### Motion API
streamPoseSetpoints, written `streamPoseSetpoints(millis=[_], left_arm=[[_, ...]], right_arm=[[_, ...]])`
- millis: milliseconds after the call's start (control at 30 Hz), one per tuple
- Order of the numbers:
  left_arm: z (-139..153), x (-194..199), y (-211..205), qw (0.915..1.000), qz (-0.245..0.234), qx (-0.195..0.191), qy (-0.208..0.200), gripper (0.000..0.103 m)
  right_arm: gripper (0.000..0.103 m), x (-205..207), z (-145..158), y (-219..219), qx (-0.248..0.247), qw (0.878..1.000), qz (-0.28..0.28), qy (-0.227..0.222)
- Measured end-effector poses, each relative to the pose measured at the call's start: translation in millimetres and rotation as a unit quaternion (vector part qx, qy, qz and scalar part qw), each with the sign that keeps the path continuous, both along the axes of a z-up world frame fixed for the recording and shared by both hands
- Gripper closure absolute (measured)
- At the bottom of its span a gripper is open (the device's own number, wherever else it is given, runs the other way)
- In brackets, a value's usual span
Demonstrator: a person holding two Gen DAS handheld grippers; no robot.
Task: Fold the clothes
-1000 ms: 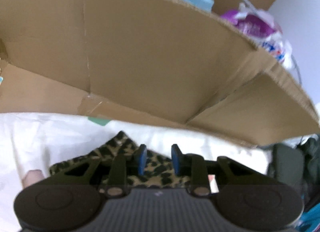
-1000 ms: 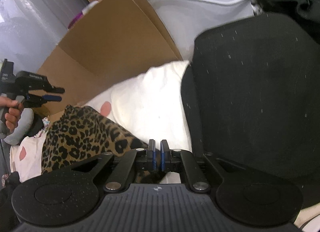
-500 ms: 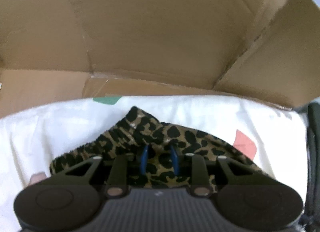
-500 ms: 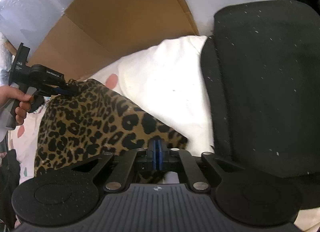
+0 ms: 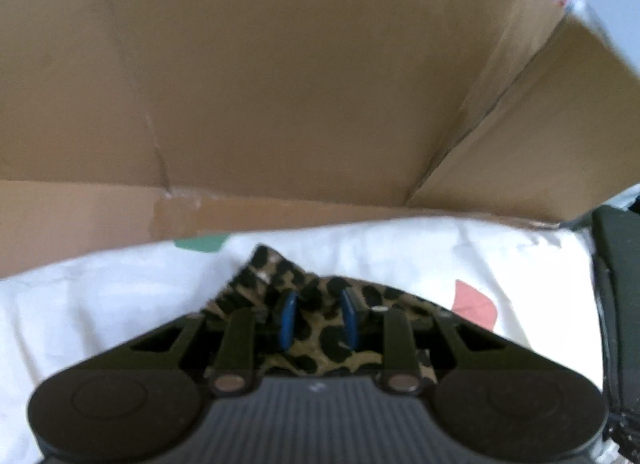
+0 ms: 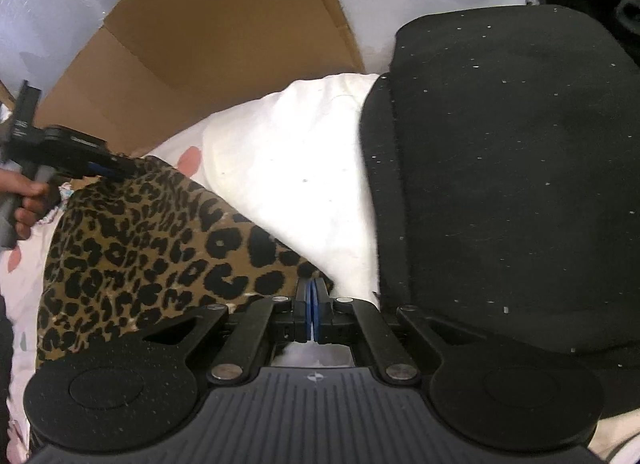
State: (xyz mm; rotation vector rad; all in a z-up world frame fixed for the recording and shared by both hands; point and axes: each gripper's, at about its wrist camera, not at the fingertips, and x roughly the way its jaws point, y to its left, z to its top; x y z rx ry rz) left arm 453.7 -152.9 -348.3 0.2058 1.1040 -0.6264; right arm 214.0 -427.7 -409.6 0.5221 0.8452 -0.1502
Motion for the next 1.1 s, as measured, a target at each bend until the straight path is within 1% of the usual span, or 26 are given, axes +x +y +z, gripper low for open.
streamPoseSetpoints(millis=[67, 167, 300, 367, 400, 433, 467, 500, 600, 667, 833, 900, 1100], left_arm=[[12, -6, 12, 0.9999, 0.003, -0.015, 0.004, 0.076], [22, -19, 26, 0.9998, -0.013, -0.015, 0.004, 0.076], [16, -39, 31, 0.9985, -0.051, -0.017, 0.011, 0.076], [13, -48, 29, 0.9972, -0.073, -0.016, 0.011, 0.07], [10, -52, 28, 0.9964, -0.083, -0.015, 0.011, 0.067], [6, -56, 27, 0.9958, -0.09, -0.011, 0.012, 0.062], [1, -58, 26, 0.9952, -0.097, -0.005, 0.013, 0.061], [-4, -60, 23, 0.9948, -0.101, 0.007, 0.011, 0.061], [-17, -61, 18, 0.9941, -0.105, 0.026, 0.001, 0.061], [-23, -60, 17, 0.9941, -0.105, 0.025, -0.009, 0.061], [-36, -66, 15, 0.9922, -0.115, 0.036, -0.031, 0.061], [-33, -68, 14, 0.9919, -0.116, 0.04, -0.035, 0.061], [-13, -79, 27, 0.9912, -0.125, 0.022, -0.037, 0.062]], right_arm=[[0.097, -1, 4, 1, 0.0, 1.0, 0.0, -0.006], [0.099, -2, 13, 3, 0.002, 1.0, 0.001, -0.02], [0.098, 0, 20, 9, 0.024, 0.999, 0.007, -0.036], [0.096, 2, 20, 17, 0.029, 0.999, 0.018, -0.034], [0.091, 3, 20, 21, 0.03, 0.999, 0.025, -0.034], [0.087, 4, 19, 26, 0.029, 0.998, 0.034, -0.032], [0.08, 5, 17, 30, 0.027, 0.998, 0.042, -0.03], [0.077, 5, 15, 33, 0.025, 0.998, 0.046, -0.027], [0.072, 6, 6, 38, 0.018, 0.998, 0.054, -0.013], [0.072, 6, 2, 37, 0.012, 0.998, 0.06, -0.009], [0.072, 9, 1, 38, -0.008, 0.997, 0.074, -0.004], [0.072, 8, 1, 39, -0.01, 0.997, 0.071, -0.004], [0.072, 8, 2, 42, -0.021, 0.997, 0.077, -0.001]])
